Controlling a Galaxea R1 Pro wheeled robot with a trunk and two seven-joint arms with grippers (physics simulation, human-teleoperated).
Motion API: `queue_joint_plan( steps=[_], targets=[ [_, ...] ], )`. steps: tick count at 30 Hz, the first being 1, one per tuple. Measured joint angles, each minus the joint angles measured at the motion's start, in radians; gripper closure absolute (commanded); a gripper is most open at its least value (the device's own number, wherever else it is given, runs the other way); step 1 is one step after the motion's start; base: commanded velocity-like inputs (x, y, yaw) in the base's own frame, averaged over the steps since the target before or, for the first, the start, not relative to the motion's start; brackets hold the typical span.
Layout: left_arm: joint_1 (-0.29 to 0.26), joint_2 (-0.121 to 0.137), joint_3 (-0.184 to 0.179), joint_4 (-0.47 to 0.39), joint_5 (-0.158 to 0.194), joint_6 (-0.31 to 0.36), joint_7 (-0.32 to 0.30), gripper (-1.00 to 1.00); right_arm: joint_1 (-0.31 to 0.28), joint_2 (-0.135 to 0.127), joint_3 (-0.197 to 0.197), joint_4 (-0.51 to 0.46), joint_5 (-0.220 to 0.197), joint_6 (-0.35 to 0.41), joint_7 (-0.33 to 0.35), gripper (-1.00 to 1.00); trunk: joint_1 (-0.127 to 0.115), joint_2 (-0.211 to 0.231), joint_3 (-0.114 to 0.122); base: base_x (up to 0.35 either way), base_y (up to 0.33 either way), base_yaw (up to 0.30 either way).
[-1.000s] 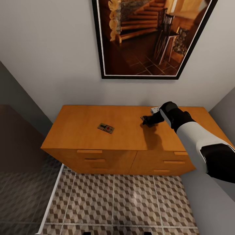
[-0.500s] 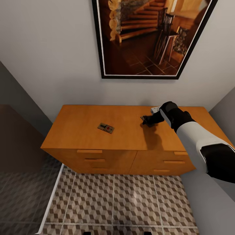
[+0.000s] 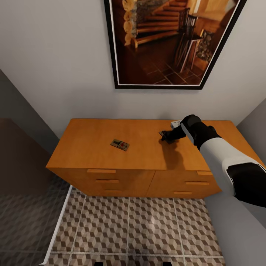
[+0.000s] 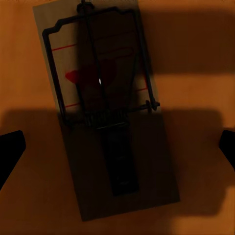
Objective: Take the four mousetraps from the cabinet in the bathroom and place them on the bathroom floor. Make sure all four end up on the same floor surface, and ensure that at least two of them are either under or directly next to the same bathroom sink.
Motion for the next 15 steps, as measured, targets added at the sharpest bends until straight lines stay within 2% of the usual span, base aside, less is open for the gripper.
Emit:
queue_joint_plan(
  steps=[10,11,15],
  targets=[
    [0.0,0.0,0.0,0.0,0.0,0.0,0.0,-1.0,0.0,0.0,0.0,-0.001,0.001,0.0,0.0,-1.0,0.0,0.0,0.0,0.0,0.0,0.0],
    [0.0,0.0,0.0,0.0,0.0,0.0,0.0,-1.0,0.001,0.0,0.0,-0.001,0.001,0.0,0.0,1.0,0.0,0.0,0.0,0.0,0.0,0.0],
    [0.0,0.0,0.0,0.0,0.0,0.0,0.0,-1.0,0.001,0.0,0.001,-0.001,0.011,-0.003,-0.002,1.0,0.0,0.0,0.0,0.0,0.0,0.0]
  ],
)
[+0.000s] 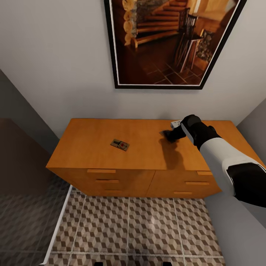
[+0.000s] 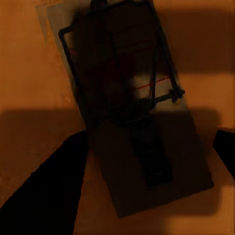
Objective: Take the four mousetraps from the cabinet in the bathroom and place them on the bathroom floor. Make sure all four end up on the same floor surface, and ensure that at least two of them are either under or directly next to the same bathroom sink.
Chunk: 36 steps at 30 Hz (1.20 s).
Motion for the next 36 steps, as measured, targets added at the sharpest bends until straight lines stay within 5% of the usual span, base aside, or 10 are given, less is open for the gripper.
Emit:
queue_joint_plan(
  steps=[36],
  targets=[
    [0.0,0.0,0.0,0.0,0.0,0.0,0.0,-1.0,0.0,0.001,-0.003,-0.001,-0.008,0.001,0.001,1.0,0.0,0.0,0.0,0.0,0.0,0.0]
  ],
)
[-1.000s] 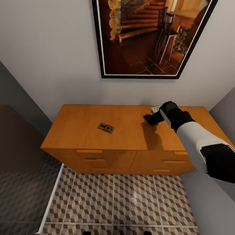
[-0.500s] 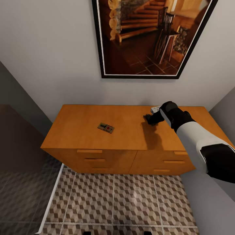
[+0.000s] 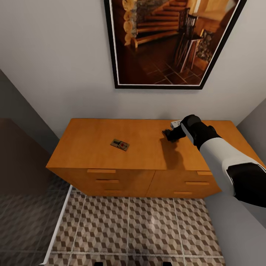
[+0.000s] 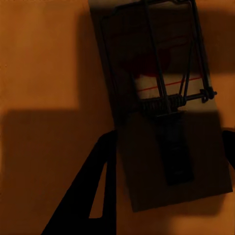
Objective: Take the four mousetraps from the cabinet in the bathroom and place them on the bathroom floor. Make sure all four end up on the same floor surface, and ensure that at least two of them are either under or directly next to the same bathroom sink.
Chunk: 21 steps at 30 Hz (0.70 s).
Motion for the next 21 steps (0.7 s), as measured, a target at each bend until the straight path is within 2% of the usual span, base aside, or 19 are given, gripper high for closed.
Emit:
queue_joint_plan(
  steps=[6,13,21],
  targets=[
    [0.0,0.0,0.0,0.0,0.0,0.0,0.0,-1.0,0.0,0.0,-0.005,-0.017,-0.009,0.002,0.0,1.0,0.0,0.001,0.0,0.0,0.0,0.0],
    [0.0,0.0,0.0,0.0,0.0,0.0,0.0,-1.0,0.0,0.001,-0.007,-0.116,-0.008,0.01,-0.005,1.0,0.0,0.001,0.0,0.0,0.0,0.0],
    [0.0,0.0,0.0,0.0,0.0,0.0,0.0,-1.0,0.0,0.001,-0.007,-0.157,-0.007,0.014,-0.006,1.0,0.0,0.001,0.0,0.0,0.0,0.0]
  ],
)
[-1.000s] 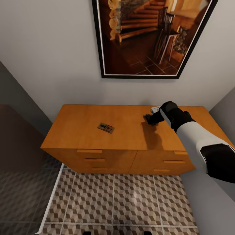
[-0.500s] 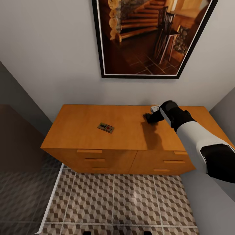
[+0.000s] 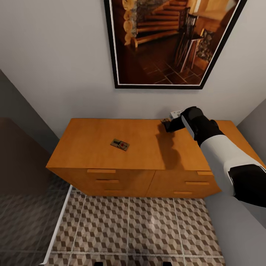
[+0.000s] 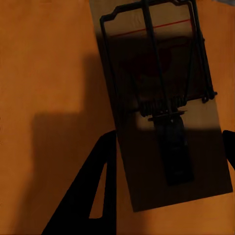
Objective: Take the four mousetraps from the cabinet in the bathroom and place them on the bathroom floor. Make sure all four end up on the same floor surface, and ensure that at least two of them are either under or directly next to the same bathroom sink.
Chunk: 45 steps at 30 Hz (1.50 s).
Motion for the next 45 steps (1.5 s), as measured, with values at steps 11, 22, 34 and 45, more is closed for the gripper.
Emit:
queue_joint_plan(
  steps=[11,22,34,45],
  targets=[
    [0.0,0.0,0.0,0.0,0.0,0.0,0.0,-1.0,0.001,-0.001,0.001,-0.005,-0.001,-0.003,0.003,1.0,0.0,0.0,0.0,0.0,0.0,0.0],
    [0.0,0.0,0.0,0.0,0.0,0.0,0.0,-1.0,0.001,0.0,0.003,-0.005,-0.001,-0.004,0.003,1.0,0.0,0.0,0.0,-0.022,0.0,0.0],
    [0.0,0.0,0.0,0.0,0.0,0.0,0.0,-1.0,0.0,-0.001,0.004,-0.005,-0.001,-0.004,0.003,1.0,0.001,0.0,0.0,-0.302,0.0,0.0],
    [0.0,0.001,0.0,0.0,0.0,0.0,0.0,-1.0,0.001,-0.002,0.006,-0.004,-0.001,-0.006,0.003,1.0,0.001,0.0,0.0,-0.332,0.0,0.0]
  ],
)
